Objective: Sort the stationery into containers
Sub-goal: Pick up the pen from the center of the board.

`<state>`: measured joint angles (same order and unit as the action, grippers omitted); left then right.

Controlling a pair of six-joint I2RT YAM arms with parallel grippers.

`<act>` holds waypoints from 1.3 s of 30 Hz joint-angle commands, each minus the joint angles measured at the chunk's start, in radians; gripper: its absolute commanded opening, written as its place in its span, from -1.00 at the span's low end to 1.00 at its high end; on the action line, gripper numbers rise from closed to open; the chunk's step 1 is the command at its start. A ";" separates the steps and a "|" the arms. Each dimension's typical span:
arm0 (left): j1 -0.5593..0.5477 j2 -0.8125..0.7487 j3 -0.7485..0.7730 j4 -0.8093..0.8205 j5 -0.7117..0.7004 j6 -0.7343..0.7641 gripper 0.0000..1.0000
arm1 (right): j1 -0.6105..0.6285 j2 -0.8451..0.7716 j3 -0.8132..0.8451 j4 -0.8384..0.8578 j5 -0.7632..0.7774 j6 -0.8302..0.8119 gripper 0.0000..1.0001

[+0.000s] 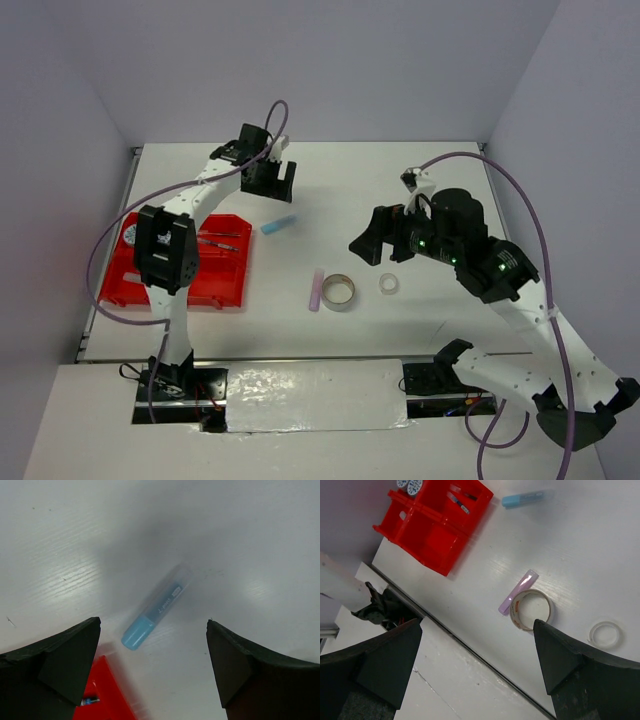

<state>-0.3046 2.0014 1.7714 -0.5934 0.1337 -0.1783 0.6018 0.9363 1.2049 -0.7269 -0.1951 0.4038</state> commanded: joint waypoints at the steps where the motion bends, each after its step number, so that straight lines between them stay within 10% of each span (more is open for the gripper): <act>1: -0.024 0.063 0.095 -0.045 -0.014 0.161 0.99 | -0.005 -0.051 0.024 -0.022 0.006 -0.016 0.99; 22: -0.097 0.191 -0.102 -0.010 -0.177 0.145 0.67 | -0.005 -0.030 0.015 0.000 -0.033 -0.023 0.99; 24: -0.097 0.195 -0.109 -0.014 -0.169 0.138 0.43 | -0.004 -0.024 0.013 0.006 -0.040 -0.020 0.99; 29: -0.117 0.175 -0.093 -0.029 -0.115 0.103 -0.92 | -0.005 -0.010 0.013 0.027 -0.047 -0.014 0.99; 39: -0.044 -0.261 -0.019 -0.008 -0.299 -0.271 -1.00 | -0.005 0.002 -0.004 0.058 -0.055 -0.007 0.99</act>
<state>-0.4122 1.9640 1.6917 -0.6079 -0.0208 -0.2470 0.6014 0.9405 1.2037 -0.7345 -0.2310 0.3916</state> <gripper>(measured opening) 0.330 0.996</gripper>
